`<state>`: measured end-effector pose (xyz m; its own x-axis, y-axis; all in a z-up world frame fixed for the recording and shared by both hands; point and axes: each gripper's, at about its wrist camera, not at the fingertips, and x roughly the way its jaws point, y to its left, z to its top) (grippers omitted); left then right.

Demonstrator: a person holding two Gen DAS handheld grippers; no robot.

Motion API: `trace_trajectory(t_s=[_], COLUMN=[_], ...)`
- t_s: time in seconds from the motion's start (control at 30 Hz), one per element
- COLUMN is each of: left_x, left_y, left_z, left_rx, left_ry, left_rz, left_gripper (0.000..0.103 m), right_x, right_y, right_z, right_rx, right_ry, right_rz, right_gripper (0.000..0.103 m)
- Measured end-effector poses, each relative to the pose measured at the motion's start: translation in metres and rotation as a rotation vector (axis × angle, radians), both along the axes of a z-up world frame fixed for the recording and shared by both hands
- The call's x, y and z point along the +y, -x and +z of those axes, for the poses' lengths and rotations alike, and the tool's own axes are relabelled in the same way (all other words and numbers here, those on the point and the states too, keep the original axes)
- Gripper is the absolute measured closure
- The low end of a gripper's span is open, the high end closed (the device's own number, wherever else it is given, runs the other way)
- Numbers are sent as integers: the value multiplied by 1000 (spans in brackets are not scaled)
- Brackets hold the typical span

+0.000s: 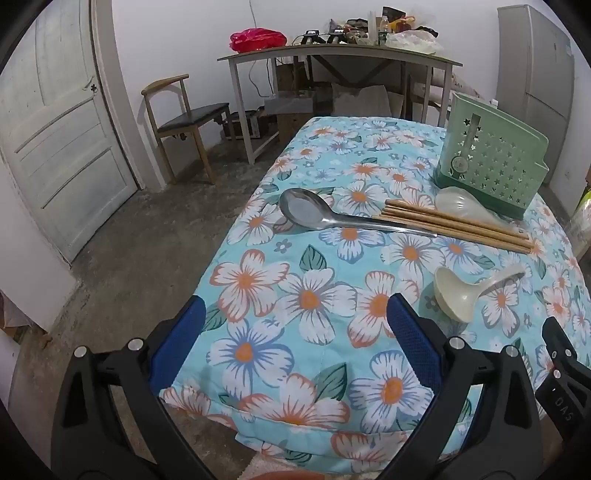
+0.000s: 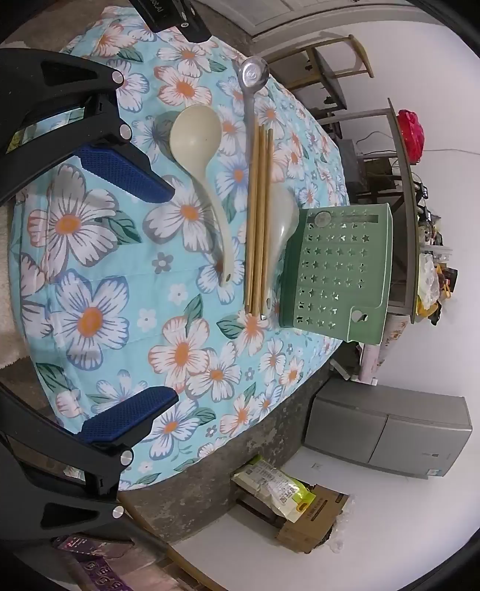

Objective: Organize utensils

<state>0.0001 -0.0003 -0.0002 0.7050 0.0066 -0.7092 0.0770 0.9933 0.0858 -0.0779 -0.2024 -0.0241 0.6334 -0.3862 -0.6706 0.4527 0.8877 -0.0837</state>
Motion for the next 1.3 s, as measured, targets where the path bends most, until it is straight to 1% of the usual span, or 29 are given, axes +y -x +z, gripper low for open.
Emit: trace_trajectory(t_s=[0.4, 0.43, 0.5, 1.3], left_x=[1, 2, 1, -3], left_y=[0, 2, 2, 2], left_z=[0, -7, -8, -6], left_rx=[5, 6, 4, 10], left_ry=[5, 4, 4, -4], left_rz=[-4, -4, -3, -1], left_gripper=[8, 8, 8, 8], right_x=[-2, -2, -2, -1], right_y=[1, 2, 2, -1], right_z=[1, 1, 3, 4], right_rx=[-2, -2, -2, -6], right_ry=[-2, -2, -1, -4], right_rz=[-1, -1, -1, 9], right_gripper=[6, 6, 6, 6])
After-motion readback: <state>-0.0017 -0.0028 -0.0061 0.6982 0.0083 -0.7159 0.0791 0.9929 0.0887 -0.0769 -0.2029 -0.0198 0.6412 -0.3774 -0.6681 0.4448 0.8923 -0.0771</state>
